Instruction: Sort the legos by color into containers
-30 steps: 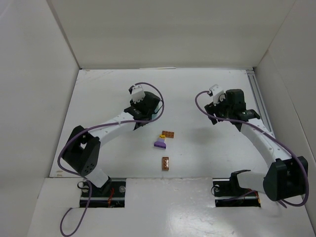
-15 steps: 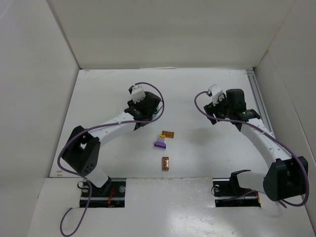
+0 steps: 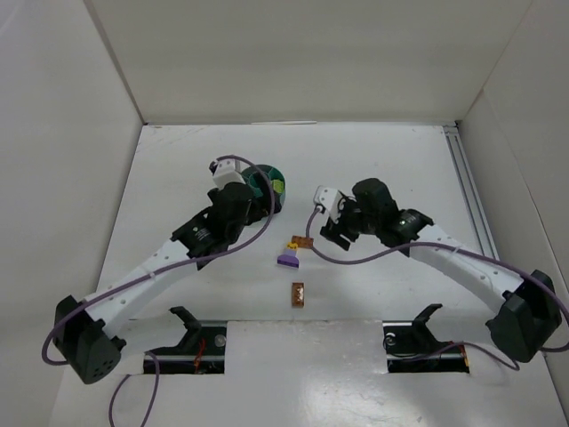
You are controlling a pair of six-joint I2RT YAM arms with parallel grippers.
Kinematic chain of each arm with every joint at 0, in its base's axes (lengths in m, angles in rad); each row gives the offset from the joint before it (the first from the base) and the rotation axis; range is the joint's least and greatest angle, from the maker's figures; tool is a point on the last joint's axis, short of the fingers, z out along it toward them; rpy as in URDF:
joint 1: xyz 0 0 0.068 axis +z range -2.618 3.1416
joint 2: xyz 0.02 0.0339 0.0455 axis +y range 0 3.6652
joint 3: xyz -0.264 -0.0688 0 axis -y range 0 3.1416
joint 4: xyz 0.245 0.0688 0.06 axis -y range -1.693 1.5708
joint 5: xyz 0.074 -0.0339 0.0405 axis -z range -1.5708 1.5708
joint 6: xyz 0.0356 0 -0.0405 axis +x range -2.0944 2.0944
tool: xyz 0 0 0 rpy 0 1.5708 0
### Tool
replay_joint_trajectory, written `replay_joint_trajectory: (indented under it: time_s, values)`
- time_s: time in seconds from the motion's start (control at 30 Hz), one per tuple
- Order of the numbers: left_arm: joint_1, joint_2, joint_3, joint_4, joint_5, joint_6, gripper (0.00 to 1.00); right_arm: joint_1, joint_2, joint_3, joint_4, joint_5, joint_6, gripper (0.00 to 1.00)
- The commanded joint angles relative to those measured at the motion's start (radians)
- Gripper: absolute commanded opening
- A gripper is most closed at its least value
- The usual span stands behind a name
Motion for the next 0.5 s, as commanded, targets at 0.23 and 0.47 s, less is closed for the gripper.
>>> replay_joint_trajectory:
  time_s: [0.23,0.47]
  values:
    - [-0.009,-0.278,-0.221,-0.23,0.109,-0.171,0.99,0.293,0.175,-0.05,0.266,0.001,0.161,0.71]
    - [-0.009,-0.392,-0.304,-0.25,0.166,-0.223,0.99,0.362,0.258,-0.085,0.401,0.17,0.36,0.7]
